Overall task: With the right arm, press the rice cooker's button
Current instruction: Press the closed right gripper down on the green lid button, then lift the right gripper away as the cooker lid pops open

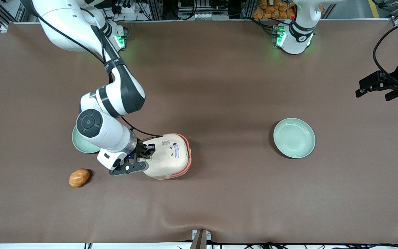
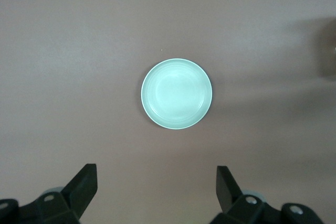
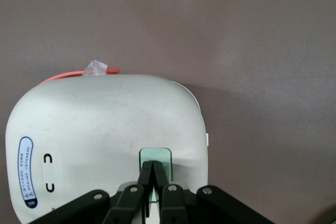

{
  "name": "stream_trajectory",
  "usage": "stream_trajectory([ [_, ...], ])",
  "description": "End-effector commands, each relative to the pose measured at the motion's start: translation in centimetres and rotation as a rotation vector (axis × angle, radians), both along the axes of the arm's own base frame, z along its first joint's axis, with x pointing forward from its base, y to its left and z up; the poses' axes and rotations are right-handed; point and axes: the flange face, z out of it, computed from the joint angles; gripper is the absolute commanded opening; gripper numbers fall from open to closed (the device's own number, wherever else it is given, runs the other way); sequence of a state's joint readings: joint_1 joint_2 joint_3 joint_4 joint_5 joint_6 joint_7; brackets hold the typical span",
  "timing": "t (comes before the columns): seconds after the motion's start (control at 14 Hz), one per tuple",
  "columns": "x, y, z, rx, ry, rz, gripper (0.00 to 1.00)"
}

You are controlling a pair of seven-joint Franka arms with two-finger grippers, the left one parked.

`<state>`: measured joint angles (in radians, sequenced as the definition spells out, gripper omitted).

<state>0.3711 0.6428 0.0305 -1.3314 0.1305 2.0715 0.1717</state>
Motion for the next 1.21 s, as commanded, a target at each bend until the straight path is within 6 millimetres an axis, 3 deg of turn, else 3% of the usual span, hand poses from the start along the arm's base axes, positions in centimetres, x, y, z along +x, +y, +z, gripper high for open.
stream_trajectory([
  [0.0, 0.5, -0.2, -1.8, -0.031, -0.014, 0.011, 0.08],
  [0.64, 0.5, -0.1, -2.2, -0.031, -0.009, 0.01, 0.07],
  [0.86, 0.5, -0.2, -0.4, -0.02, -0.017, 0.0, 0.08],
  [1.14, -0.7, -0.4, 4.8, 0.025, 0.014, -0.014, 0.11],
])
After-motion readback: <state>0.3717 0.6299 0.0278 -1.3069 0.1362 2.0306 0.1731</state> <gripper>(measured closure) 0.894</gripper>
